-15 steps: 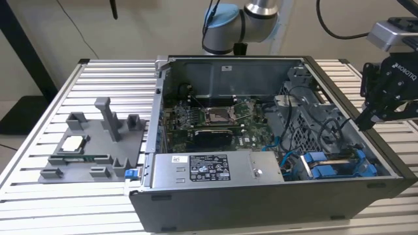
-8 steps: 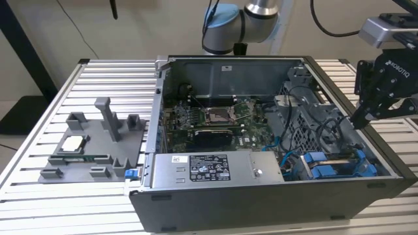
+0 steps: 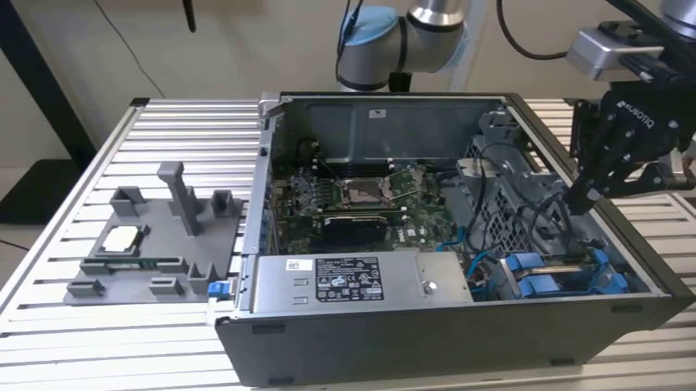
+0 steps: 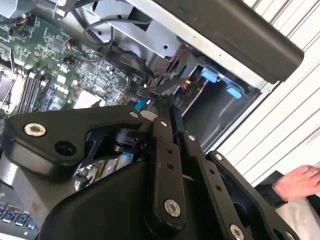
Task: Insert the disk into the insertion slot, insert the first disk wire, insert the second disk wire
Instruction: 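Insert the second disk wire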
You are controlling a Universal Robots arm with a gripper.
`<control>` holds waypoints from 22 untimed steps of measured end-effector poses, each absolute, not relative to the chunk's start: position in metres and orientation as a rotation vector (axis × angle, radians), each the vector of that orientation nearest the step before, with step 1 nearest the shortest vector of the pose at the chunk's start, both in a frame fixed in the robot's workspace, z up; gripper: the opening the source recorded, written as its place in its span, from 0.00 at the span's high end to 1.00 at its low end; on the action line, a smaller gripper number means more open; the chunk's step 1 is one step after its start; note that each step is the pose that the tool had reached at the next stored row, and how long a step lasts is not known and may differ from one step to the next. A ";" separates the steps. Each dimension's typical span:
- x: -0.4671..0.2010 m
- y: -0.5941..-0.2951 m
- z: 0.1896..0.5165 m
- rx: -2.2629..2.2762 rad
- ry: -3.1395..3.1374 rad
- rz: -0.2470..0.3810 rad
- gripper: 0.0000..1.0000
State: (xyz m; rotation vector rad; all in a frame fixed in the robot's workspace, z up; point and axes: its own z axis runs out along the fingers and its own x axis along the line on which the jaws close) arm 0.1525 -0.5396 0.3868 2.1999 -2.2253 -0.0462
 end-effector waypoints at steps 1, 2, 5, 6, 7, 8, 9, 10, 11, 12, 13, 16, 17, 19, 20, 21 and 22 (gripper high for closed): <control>0.149 -0.540 0.387 2.201 -2.227 -0.043 0.84; 0.146 -0.540 0.387 2.203 -2.228 -0.040 0.84; 0.136 -0.540 0.387 2.207 -2.232 -0.032 0.84; 0.133 -0.540 0.387 2.208 -2.233 -0.030 0.84; 0.131 -0.540 0.387 2.209 -2.234 -0.029 0.84; 0.130 -0.540 0.387 2.209 -2.234 -0.028 0.84; 0.130 -0.540 0.387 2.210 -2.233 -0.028 0.84; 0.130 -0.540 0.387 2.211 -2.232 -0.028 0.84; 0.130 -0.541 0.387 2.211 -2.231 -0.028 0.84; 0.129 -0.542 0.387 2.212 -2.231 -0.028 0.84; 0.129 -0.545 0.387 2.213 -2.231 -0.030 0.84; 0.128 -0.553 0.386 2.216 -2.229 -0.030 0.84; 0.128 -0.556 0.386 2.217 -2.228 -0.030 0.84; 0.127 -0.559 0.385 2.219 -2.226 -0.031 0.84; 0.127 -0.560 0.384 2.220 -2.226 -0.031 0.84; 0.126 -0.560 0.383 2.222 -2.227 -0.035 0.84; 0.126 -0.560 0.382 2.227 -2.229 -0.042 0.84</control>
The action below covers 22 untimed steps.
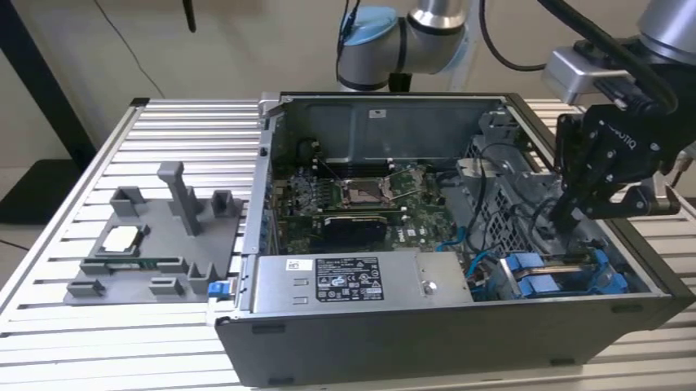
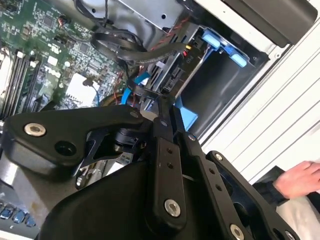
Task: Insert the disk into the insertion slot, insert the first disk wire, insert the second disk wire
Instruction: 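Insert the second disk wire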
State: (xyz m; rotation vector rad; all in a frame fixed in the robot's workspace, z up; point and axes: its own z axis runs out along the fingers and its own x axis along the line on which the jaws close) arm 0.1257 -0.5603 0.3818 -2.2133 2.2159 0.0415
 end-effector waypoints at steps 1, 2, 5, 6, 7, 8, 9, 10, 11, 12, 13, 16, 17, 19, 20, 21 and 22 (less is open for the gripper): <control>0.126 -0.560 0.381 -2.208 2.209 0.053 0.84; 0.126 -0.560 0.381 -2.200 2.201 0.068 0.84; 0.125 -0.563 0.380 -2.177 2.177 0.113 0.84; 0.125 -0.564 0.379 -2.175 2.175 0.116 0.84; 0.125 -0.566 0.379 -2.175 2.175 0.116 0.84; 0.125 -0.569 0.379 -2.175 2.175 0.116 0.84; 0.125 -0.570 0.379 -2.175 2.175 0.116 0.84; 0.125 -0.571 0.378 -2.175 2.175 0.117 0.84; 0.125 -0.571 0.376 -2.175 2.175 0.117 0.84; 0.125 -0.572 0.374 -2.174 2.175 0.117 0.84; 0.125 -0.572 0.373 -2.174 2.174 0.117 0.84; 0.125 -0.574 0.368 -2.172 2.173 0.114 0.84; 0.125 -0.575 0.367 -2.172 2.172 0.113 0.84; 0.126 -0.576 0.365 -2.172 2.172 0.113 0.84; 0.126 -0.577 0.364 -2.172 2.171 0.112 0.84; 0.126 -0.577 0.363 -2.171 2.171 0.112 0.84; 0.126 -0.578 0.362 -2.171 2.171 0.112 0.84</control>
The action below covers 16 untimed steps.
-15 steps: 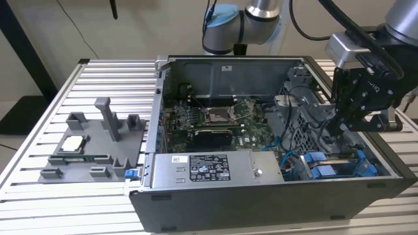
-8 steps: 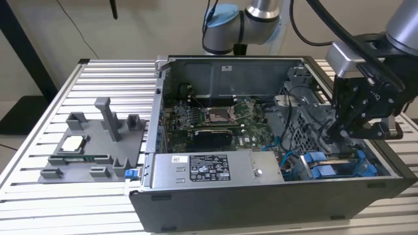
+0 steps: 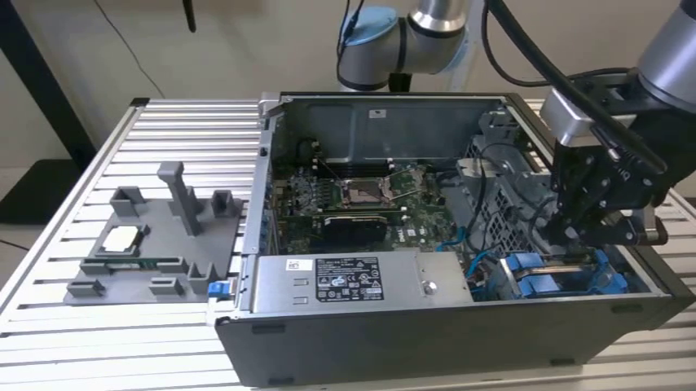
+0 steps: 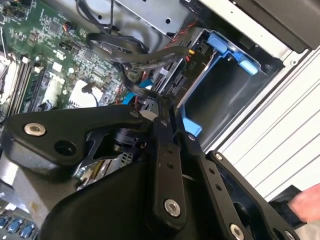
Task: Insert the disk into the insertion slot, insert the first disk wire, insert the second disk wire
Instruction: 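Insert the second disk wire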
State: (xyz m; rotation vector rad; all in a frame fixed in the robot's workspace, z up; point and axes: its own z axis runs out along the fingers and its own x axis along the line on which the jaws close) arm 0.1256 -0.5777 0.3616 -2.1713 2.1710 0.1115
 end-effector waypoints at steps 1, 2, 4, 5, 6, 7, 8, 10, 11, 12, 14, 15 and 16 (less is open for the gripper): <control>0.126 -0.578 0.360 -2.171 2.171 0.110 0.84; 0.126 -0.578 0.359 -2.171 2.170 0.109 0.84; 0.127 -0.578 0.357 -2.170 2.167 0.105 0.84; 0.127 -0.578 0.356 -2.169 2.165 0.103 0.84; 0.127 -0.578 0.355 -2.169 2.164 0.100 0.84; 0.128 -0.578 0.354 -2.169 2.163 0.099 0.84; 0.128 -0.578 0.352 -2.169 2.161 0.097 0.84; 0.129 -0.578 0.350 -2.168 2.158 0.093 0.84; 0.130 -0.578 0.350 -2.168 2.156 0.091 0.84; 0.130 -0.578 0.349 -2.168 2.155 0.089 0.84; 0.132 -0.578 0.348 -2.168 2.151 0.084 0.84; 0.132 -0.578 0.347 -2.168 2.149 0.081 0.84; 0.133 -0.578 0.346 -2.168 2.147 0.079 0.84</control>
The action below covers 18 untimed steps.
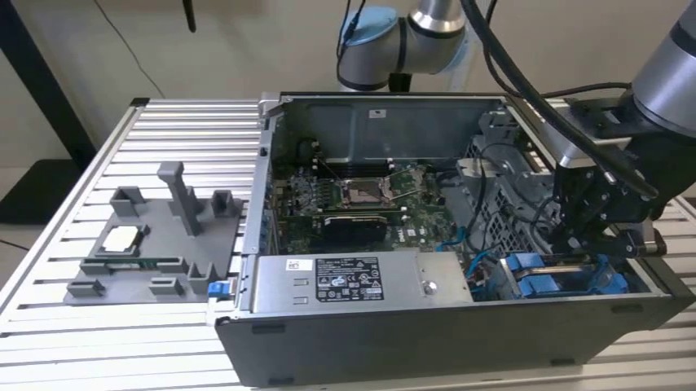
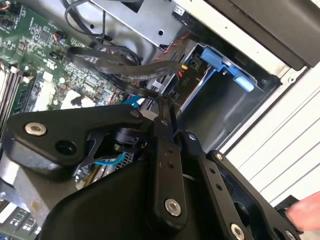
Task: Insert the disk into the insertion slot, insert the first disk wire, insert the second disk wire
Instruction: 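Insert the second disk wire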
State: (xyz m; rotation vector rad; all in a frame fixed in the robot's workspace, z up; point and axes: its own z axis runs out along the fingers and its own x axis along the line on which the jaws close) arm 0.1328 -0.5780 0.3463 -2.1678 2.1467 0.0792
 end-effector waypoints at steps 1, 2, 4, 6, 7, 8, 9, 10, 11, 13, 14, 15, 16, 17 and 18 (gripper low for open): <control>0.133 -0.578 0.346 -2.168 2.145 0.077 0.84; 0.133 -0.578 0.346 -2.168 2.145 0.077 0.84; 0.133 -0.578 0.345 -2.168 2.144 0.077 0.84; 0.133 -0.578 0.345 -2.168 2.145 0.076 0.84; 0.133 -0.578 0.344 -2.168 2.144 0.077 0.84; 0.133 -0.578 0.344 -2.168 2.144 0.077 0.84; 0.133 -0.578 0.343 -2.168 2.144 0.077 0.84; 0.133 -0.578 0.342 -2.168 2.145 0.076 0.84; 0.133 -0.578 0.342 -2.168 2.144 0.077 0.84; 0.133 -0.578 0.341 -2.168 2.145 0.077 0.84; 0.133 -0.578 0.341 -2.168 2.144 0.077 0.84; 0.133 -0.578 0.340 -2.168 2.145 0.077 0.84; 0.133 -0.578 0.339 -2.168 2.145 0.076 0.84; 0.133 -0.578 0.338 -2.168 2.145 0.077 0.84; 0.133 -0.578 0.337 -2.168 2.145 0.076 0.84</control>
